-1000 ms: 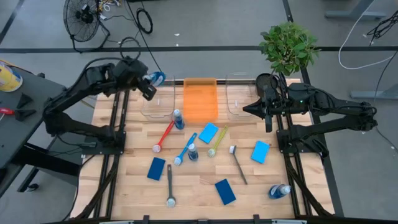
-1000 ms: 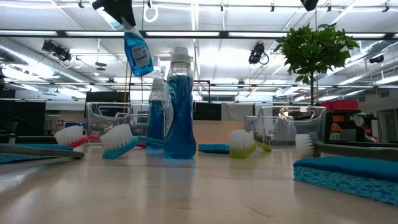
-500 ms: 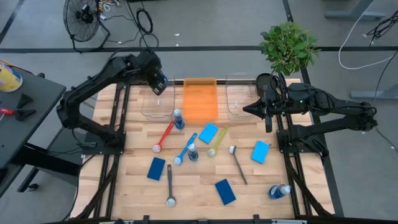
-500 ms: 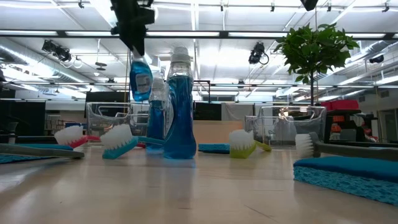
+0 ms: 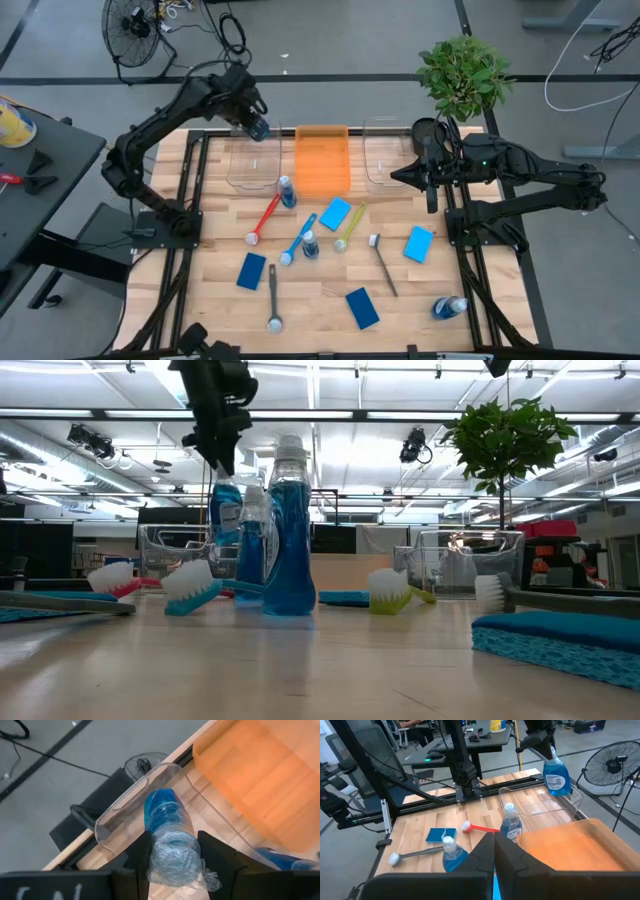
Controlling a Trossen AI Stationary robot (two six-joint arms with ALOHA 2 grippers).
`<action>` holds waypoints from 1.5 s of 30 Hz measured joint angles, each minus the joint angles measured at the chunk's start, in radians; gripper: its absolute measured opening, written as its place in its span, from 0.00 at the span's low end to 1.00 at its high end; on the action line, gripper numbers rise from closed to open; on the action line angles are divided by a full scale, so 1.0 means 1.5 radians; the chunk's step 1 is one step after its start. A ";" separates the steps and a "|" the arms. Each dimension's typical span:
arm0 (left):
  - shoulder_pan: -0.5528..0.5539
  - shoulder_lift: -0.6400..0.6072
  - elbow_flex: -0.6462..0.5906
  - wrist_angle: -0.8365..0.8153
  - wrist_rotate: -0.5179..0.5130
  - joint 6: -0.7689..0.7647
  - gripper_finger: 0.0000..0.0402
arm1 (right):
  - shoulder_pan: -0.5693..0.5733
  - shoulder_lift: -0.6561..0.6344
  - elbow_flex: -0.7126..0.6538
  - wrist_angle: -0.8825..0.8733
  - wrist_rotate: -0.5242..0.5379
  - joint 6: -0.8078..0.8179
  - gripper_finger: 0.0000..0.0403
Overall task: Pick & Place Kitchen Sink Supplies
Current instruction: Put the dish soap into the left transparent bin
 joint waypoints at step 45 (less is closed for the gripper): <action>0.109 0.135 0.000 -0.016 0.034 -0.020 0.36 | 0.000 0.000 0.000 -0.003 0.000 0.003 0.03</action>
